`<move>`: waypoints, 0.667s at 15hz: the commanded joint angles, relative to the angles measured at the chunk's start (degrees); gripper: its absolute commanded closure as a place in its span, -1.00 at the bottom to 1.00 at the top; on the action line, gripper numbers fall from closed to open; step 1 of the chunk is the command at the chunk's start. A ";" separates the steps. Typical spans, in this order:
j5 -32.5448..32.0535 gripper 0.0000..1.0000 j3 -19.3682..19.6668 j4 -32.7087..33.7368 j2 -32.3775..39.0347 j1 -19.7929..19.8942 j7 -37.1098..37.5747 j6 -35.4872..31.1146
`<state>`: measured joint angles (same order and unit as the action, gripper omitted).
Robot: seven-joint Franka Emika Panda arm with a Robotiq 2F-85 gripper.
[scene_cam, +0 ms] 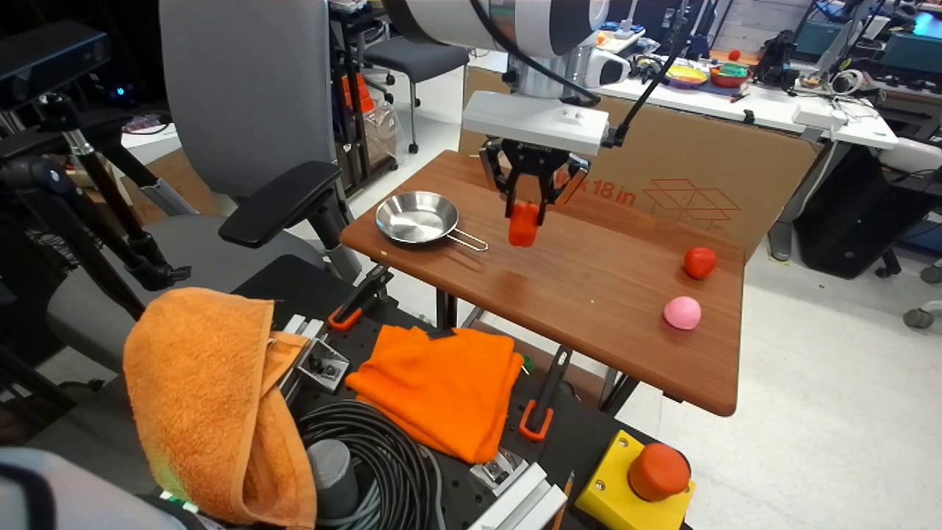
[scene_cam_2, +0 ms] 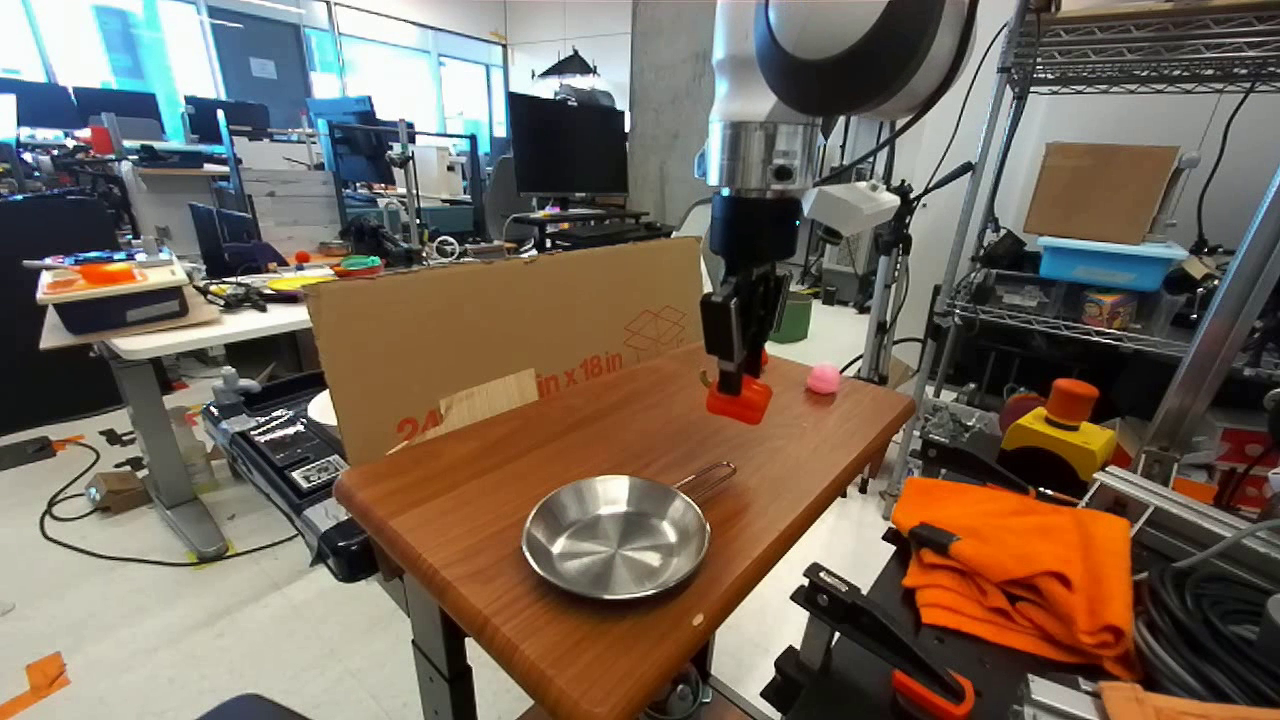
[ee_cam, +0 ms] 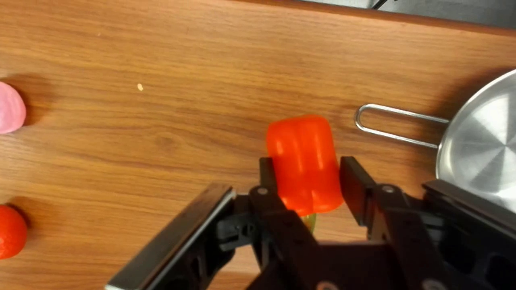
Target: Remove the pepper from the pan and put it on the table
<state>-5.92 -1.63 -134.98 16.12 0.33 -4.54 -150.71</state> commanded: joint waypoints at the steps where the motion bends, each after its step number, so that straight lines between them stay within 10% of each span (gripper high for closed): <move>1: 2.63 0.63 -0.23 0.82 1.26 1.04 -2.46 0.35; 10: 5.34 0.63 -0.28 1.30 3.31 2.99 -3.13 0.83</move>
<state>-3.00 -1.63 -134.65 18.64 2.22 -5.70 -150.61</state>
